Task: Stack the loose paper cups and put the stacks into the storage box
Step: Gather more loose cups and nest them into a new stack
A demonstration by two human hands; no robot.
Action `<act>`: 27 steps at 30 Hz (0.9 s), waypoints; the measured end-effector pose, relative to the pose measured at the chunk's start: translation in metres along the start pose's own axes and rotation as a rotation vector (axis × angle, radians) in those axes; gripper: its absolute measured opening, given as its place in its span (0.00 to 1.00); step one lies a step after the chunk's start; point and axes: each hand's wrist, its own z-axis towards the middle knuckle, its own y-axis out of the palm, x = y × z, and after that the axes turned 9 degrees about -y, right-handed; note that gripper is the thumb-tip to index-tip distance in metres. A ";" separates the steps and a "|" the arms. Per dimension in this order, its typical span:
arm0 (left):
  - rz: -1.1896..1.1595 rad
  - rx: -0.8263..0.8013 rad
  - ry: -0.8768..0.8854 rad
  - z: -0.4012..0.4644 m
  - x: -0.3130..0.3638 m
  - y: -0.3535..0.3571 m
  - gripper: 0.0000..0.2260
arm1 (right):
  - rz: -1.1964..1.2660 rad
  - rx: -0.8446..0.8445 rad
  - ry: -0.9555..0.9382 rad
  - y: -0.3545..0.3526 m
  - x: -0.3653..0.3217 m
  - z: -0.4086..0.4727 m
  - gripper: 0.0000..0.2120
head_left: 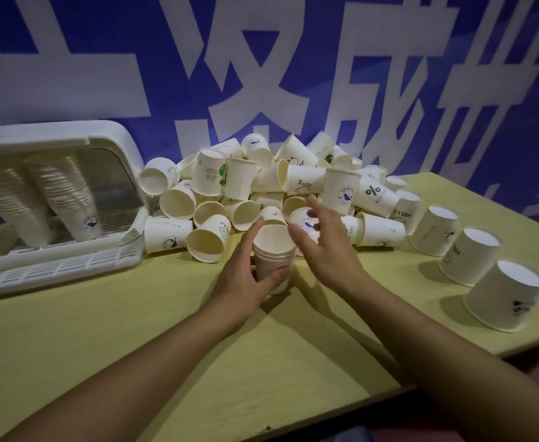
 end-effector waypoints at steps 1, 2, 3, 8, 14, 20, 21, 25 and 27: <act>-0.011 -0.005 0.006 0.003 0.002 0.006 0.40 | -0.046 0.145 0.002 -0.006 0.009 0.009 0.31; -0.033 -0.006 0.001 0.005 0.005 0.011 0.40 | -0.095 0.260 0.015 -0.013 0.019 0.019 0.31; -0.052 -0.003 -0.012 0.009 0.009 0.015 0.41 | -0.136 0.331 0.051 -0.020 0.028 0.031 0.32; -0.114 0.077 -0.045 0.029 0.030 0.027 0.40 | -0.290 0.314 0.251 -0.035 0.058 0.075 0.38; -0.051 0.011 -0.051 0.039 0.029 0.027 0.43 | -0.457 0.228 0.277 -0.034 0.069 0.091 0.36; -0.051 -0.060 -0.057 0.031 0.033 0.024 0.44 | -0.009 0.366 0.088 -0.044 0.048 0.081 0.32; -0.031 -0.069 -0.037 0.030 0.035 0.024 0.46 | 0.069 0.374 0.051 -0.049 0.039 0.076 0.33; 0.044 -0.105 0.061 0.026 0.045 0.036 0.53 | 0.186 0.279 0.011 -0.064 0.008 0.042 0.36; 0.058 -0.107 0.126 0.025 0.052 0.045 0.52 | 0.207 0.238 0.033 -0.071 0.001 0.020 0.36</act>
